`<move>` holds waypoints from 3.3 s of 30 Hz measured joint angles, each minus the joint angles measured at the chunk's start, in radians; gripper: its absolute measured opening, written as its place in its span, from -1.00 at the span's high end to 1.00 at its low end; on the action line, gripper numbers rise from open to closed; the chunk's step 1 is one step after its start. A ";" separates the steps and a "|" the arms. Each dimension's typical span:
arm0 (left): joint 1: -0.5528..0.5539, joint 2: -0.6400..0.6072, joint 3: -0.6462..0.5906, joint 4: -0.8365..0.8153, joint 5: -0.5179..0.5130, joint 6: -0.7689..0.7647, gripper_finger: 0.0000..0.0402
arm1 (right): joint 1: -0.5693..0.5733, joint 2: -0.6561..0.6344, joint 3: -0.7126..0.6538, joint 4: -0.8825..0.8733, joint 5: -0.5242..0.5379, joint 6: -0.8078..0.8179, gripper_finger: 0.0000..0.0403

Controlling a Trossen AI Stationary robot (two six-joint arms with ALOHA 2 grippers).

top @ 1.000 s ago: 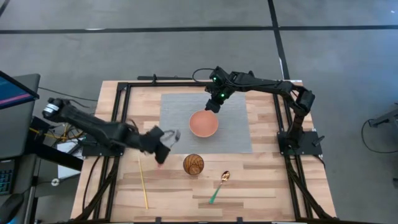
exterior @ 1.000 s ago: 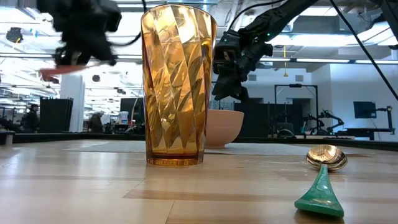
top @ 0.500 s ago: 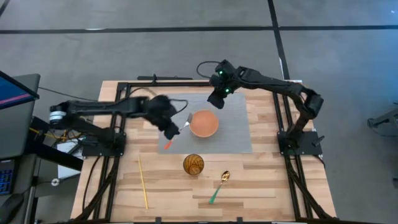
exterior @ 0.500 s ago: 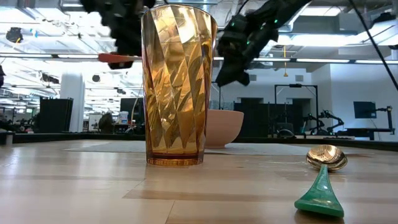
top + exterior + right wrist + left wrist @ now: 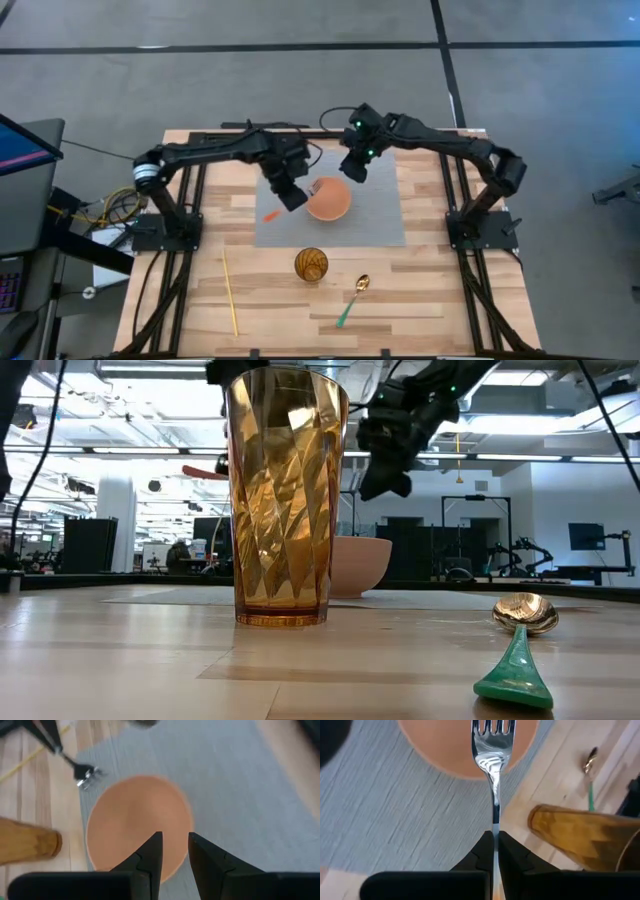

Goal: Pick & Place Utensil
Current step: Put the orange fork into the light orange bowl, then put the green spoon into the light orange bowl

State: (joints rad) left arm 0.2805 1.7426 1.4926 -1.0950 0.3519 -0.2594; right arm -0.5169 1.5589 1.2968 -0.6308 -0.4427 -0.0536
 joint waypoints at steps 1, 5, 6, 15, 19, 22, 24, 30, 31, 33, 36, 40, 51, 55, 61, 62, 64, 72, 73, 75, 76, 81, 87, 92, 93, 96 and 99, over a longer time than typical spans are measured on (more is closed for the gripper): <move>0.010 0.016 0.007 0.000 0.011 0.014 0.95 | 0.004 0.000 -0.011 -0.002 0.000 0.000 0.57; 0.039 0.069 0.012 -0.002 0.015 0.020 0.95 | 0.022 0.001 -0.024 -0.012 0.000 -0.014 0.57; 0.042 0.079 0.012 -0.001 0.015 0.020 0.95 | 0.028 0.000 -0.024 -0.011 0.001 -0.035 0.57; 0.042 0.089 0.012 0.007 0.019 -0.011 0.95 | 0.112 0.000 -0.027 0.030 -0.001 -0.281 0.57; 0.042 0.059 0.012 0.018 0.019 -0.010 0.95 | 0.149 -0.001 -0.027 0.098 -0.001 -0.294 0.57; 0.042 0.032 0.012 0.022 0.019 -0.010 0.95 | 0.167 -0.001 -0.027 0.121 -0.001 -0.295 0.57; 0.042 0.015 0.012 0.022 0.019 -0.010 0.95 | 0.175 -0.001 -0.027 0.141 -0.001 -0.296 0.57; 0.039 -0.002 0.012 0.021 0.019 -0.006 0.95 | 0.190 -0.001 -0.027 0.167 0.020 -0.295 0.58; 0.039 -0.002 0.012 0.019 0.019 -0.002 0.95 | 0.191 -0.005 -0.027 0.158 0.035 -0.287 0.59; 0.039 -0.002 0.005 0.018 0.020 0.016 0.95 | 0.191 -0.017 -0.027 0.136 0.073 -0.268 0.62; 0.039 -0.001 -0.022 0.011 0.019 0.018 0.95 | 0.184 -0.050 -0.027 0.078 0.124 -0.262 0.67; 0.039 -0.001 -0.041 0.013 0.019 0.003 0.95 | 0.170 -0.128 -0.027 0.010 0.188 -0.259 0.71; 0.001 0.005 0.059 0.014 0.023 -0.116 0.95 | 0.142 -0.345 -0.024 -0.016 0.557 -0.233 0.98; 0.004 0.059 0.090 0.021 0.061 -0.118 0.95 | 0.145 -0.377 -0.024 0.003 0.557 -0.216 0.96; 0.011 0.158 0.090 0.021 0.153 -0.088 0.95 | 0.145 -0.372 -0.024 -0.005 0.552 -0.172 0.99; 0.011 0.168 0.090 0.022 0.157 -0.088 0.95 | 0.145 -0.367 -0.024 -0.004 0.549 -0.172 0.99; 0.017 0.187 0.090 0.022 0.162 -0.086 0.95 | 0.144 -0.355 -0.024 -0.005 0.549 -0.172 0.99; 0.050 0.229 0.090 0.038 0.177 -0.085 0.94 | 0.145 -0.296 -0.025 -0.034 0.549 -0.170 0.99; 0.056 0.229 0.090 0.041 0.177 -0.082 0.93 | 0.145 -0.290 -0.025 -0.039 0.548 -0.170 0.99; 0.068 0.229 0.090 0.049 0.177 -0.063 0.90 | 0.145 -0.273 -0.026 -0.047 0.549 -0.170 0.99; 0.074 0.229 0.090 0.054 0.177 -0.057 0.87 | 0.146 -0.266 -0.026 -0.047 0.549 -0.170 0.99; 0.085 0.236 0.090 0.071 0.178 -0.059 0.74 | 0.146 -0.243 -0.027 -0.045 0.549 -0.173 0.99; 0.086 0.265 0.090 0.113 0.181 -0.062 0.71 | 0.146 -0.249 -0.027 -0.043 0.548 -0.172 1.00; 0.086 0.268 0.090 0.117 0.180 -0.060 0.72 | 0.146 -0.252 -0.027 -0.043 0.549 -0.173 1.00; 0.086 0.264 0.090 0.119 0.180 -0.059 0.72 | 0.146 -0.250 -0.027 -0.043 0.549 -0.173 1.00; 0.086 0.247 0.090 0.127 0.180 -0.059 0.72 | 0.146 -0.245 -0.027 -0.043 0.548 -0.173 1.00; 0.086 0.225 0.091 0.138 0.183 -0.059 0.72 | 0.146 -0.245 -0.027 -0.043 0.549 -0.173 1.00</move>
State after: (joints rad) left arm 0.3668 1.9681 1.5837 -0.9569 0.5350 -0.3179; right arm -0.3710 1.3144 1.2701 -0.6737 0.1059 -0.2264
